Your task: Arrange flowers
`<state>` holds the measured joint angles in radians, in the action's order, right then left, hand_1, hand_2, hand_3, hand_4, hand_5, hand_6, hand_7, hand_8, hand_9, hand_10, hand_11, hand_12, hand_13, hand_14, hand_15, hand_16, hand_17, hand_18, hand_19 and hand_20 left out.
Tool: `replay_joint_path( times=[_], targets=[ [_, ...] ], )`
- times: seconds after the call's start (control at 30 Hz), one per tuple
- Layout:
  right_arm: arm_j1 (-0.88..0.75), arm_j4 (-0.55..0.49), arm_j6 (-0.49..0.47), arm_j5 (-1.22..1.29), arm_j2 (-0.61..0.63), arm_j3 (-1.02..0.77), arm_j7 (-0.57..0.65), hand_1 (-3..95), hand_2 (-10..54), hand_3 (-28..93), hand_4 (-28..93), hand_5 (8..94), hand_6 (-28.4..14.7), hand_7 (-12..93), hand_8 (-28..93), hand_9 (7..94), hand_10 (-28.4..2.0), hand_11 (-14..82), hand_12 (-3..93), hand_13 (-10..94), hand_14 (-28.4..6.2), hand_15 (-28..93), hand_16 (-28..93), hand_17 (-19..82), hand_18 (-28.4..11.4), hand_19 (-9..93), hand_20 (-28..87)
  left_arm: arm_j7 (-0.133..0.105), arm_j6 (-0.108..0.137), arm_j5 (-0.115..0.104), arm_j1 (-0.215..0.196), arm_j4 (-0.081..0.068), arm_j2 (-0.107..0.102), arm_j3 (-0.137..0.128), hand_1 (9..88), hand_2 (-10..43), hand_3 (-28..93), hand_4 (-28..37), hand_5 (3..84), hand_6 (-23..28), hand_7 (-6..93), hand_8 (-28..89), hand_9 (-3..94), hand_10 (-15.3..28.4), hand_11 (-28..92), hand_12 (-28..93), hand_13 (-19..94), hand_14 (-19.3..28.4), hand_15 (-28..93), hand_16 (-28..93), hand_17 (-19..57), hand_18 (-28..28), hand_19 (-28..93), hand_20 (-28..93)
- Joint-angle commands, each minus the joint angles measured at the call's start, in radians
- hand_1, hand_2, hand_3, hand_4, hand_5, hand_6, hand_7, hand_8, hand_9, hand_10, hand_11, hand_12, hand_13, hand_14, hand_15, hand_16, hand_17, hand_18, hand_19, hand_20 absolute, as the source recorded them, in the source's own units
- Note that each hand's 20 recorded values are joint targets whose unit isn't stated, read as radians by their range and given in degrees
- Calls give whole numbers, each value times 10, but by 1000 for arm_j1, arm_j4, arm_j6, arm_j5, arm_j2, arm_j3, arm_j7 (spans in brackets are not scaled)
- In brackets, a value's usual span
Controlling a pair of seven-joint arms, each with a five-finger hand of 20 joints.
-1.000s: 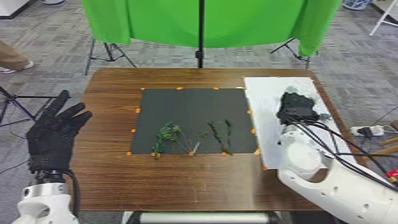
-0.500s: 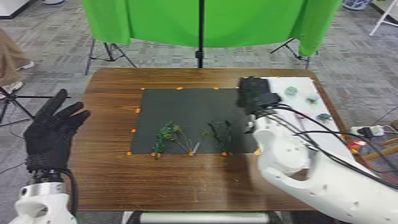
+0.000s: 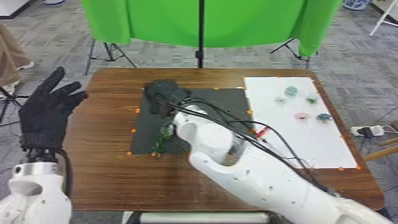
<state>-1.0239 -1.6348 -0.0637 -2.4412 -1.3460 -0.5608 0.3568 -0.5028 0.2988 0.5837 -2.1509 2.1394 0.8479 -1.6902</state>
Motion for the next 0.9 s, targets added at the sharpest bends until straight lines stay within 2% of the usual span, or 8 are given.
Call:
replay_joint_path(
  times=[0.03,0.17,0.27,0.3,0.5,0.6,0.73,0.9],
  targets=[
    [-4,16,-8,-25,-31,141,48,610,-95,712,-283,858,-19,182,61,927,-73,123,357,840,-36,557,235,413,-195,894,337,21,0,12,93,-19,-31,43,211,95,750,-283,347,78,95,-73,349,195,301,150,246,259,623,-82,-68,230,490,368],
    [-25,21,-51,-60,-32,130,13,602,-95,706,-283,849,-10,178,48,925,-71,121,352,833,-37,560,227,407,-188,889,337,17,4,8,98,-20,-28,50,211,95,750,-283,347,78,94,-73,348,195,300,150,246,259,623,-82,-68,230,490,368],
    [-52,51,-89,-108,-68,71,-26,604,-95,690,-283,847,-1,171,32,923,-76,121,350,830,-38,562,214,405,-183,886,336,50,-8,25,127,-31,0,49,211,95,750,-283,347,78,94,-73,348,195,300,150,246,260,623,-82,-68,230,491,368],
    [-40,49,-89,-87,-62,84,-4,603,-95,688,-283,845,0,166,26,923,-76,121,349,830,-39,563,211,404,-182,886,336,50,-10,25,128,-33,3,54,211,95,750,-283,347,79,94,-73,349,196,300,150,246,260,623,-82,-68,230,490,368],
    [-73,33,-161,-119,-75,50,-49,582,-95,667,-283,815,13,133,-1,905,-78,159,319,818,-43,579,189,393,-188,884,346,32,-1,17,105,-25,1,54,212,95,751,-283,348,79,94,-73,349,196,301,151,246,260,622,-82,-68,230,491,368],
    [-83,20,-179,-121,-75,46,-48,538,-95,669,-283,745,24,125,-30,889,-83,198,300,807,-47,597,190,382,-199,885,357,23,6,12,96,-22,0,54,212,95,751,-283,348,79,94,-73,350,196,301,150,246,260,622,-81,-68,230,491,369],
    [-83,15,-178,-114,-78,44,-45,490,-95,688,-283,694,35,123,-95,863,-95,261,256,793,-51,620,190,374,-207,886,369,10,13,2,89,-21,-13,57,212,95,752,-283,348,79,94,-73,350,195,301,151,246,259,622,-81,-68,230,490,368],
    [-83,13,-141,-94,-87,23,-44,461,-95,697,-283,649,38,123,-123,848,-108,312,208,783,-56,639,191,366,-219,886,378,12,15,3,72,-17,-7,53,213,96,752,-282,349,79,93,-72,350,196,301,150,246,259,623,-81,-68,230,491,368]
  ],
)
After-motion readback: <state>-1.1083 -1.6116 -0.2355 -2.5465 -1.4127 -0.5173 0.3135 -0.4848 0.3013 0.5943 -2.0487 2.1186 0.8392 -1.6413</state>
